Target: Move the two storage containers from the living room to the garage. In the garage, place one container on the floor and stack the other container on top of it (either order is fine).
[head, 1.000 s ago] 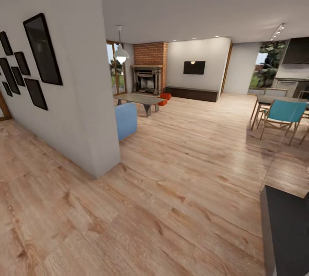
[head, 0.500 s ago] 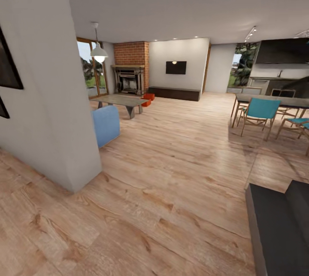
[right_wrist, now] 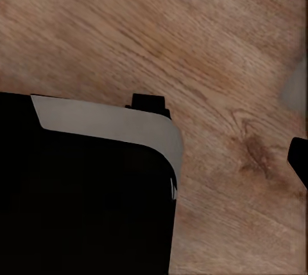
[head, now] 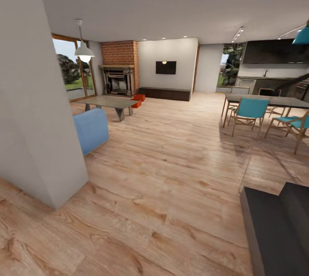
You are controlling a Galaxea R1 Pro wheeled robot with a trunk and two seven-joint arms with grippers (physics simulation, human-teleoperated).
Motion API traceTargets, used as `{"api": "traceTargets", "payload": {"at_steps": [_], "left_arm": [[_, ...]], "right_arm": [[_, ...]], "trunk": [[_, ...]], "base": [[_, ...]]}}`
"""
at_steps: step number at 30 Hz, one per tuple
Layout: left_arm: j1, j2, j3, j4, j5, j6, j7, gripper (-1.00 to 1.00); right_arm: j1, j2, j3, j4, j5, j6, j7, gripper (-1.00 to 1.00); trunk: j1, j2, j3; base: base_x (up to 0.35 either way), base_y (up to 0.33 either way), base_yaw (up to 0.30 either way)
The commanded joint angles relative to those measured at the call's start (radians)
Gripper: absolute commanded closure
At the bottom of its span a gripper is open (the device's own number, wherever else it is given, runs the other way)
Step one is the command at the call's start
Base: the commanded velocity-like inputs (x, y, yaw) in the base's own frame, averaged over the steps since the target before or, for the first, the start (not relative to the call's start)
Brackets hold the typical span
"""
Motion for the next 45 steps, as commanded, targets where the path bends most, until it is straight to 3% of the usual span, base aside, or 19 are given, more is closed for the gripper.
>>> {"api": "traceTargets", "payload": {"at_steps": [1, 22, 45], "left_arm": [[0.000, 0.000, -0.002, 0.000, 0.010, -0.001, 0.001, -1.00], [0.000, -0.001, -0.004, 0.001, 0.005, -0.001, 0.001, -1.00], [0.000, 0.001, -0.005, -0.001, 0.006, 0.005, 0.000, -1.00]], "right_arm": [[-0.001, 0.000, 0.007, 0.002, 0.001, -0.005, 0.001, -1.00], [-0.001, 0.004, 0.009, 0.002, 0.003, -0.007, -0.004, -1.00], [-0.001, 0.002, 0.010, 0.002, 0.002, -0.006, -0.003, -1.00]], "trunk": [[0.001, 0.000, -0.001], [0.001, 0.000, -0.001], [0.001, 0.000, -0.001]], "base": [[0.322, 0.000, -0.003], [0.322, 0.000, -0.008], [0.322, 0.000, -0.199]]}}
